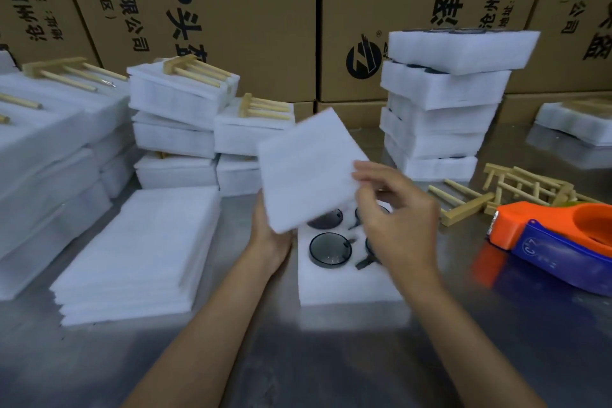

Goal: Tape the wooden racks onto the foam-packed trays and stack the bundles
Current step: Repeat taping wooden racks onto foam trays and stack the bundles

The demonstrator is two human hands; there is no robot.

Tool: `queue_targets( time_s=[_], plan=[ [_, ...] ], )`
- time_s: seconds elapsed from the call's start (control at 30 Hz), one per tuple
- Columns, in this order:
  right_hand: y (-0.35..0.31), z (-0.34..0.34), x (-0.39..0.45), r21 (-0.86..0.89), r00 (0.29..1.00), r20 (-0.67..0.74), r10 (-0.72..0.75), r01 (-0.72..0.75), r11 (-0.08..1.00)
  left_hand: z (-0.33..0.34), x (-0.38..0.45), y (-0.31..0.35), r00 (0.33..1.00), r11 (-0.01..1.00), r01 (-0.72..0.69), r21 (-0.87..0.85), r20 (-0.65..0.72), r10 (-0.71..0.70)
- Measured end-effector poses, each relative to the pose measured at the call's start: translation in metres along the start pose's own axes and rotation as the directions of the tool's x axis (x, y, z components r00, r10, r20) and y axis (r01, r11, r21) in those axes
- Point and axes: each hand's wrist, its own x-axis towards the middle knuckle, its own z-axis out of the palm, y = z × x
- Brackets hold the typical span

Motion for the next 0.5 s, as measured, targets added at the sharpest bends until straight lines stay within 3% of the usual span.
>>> queue_targets(
  time_s=[0.1, 0.27, 0.5],
  plan=[
    [0.016, -0.038, -0.002, -0.074, 0.993, -0.055, 0.1, -0.104, 0.992, -0.007, 0.006, -0.001, 0.997, 0.994, 0.076, 0.084, 0.002, -0.076],
    [0.022, -0.04, -0.004, -0.1, 0.962, -0.079, 0.261, -0.269, 0.958, -0.004, 0.001, -0.007, 0.99, 0.941, 0.036, 0.335, 0.113, -0.078],
    [0.041, -0.051, 0.003, -0.071, 0.885, -0.185, 0.426, -0.445, 0.893, -0.005, -0.004, -0.005, 0.982, 0.917, 0.041, 0.397, 0.151, -0.11]
  ],
)
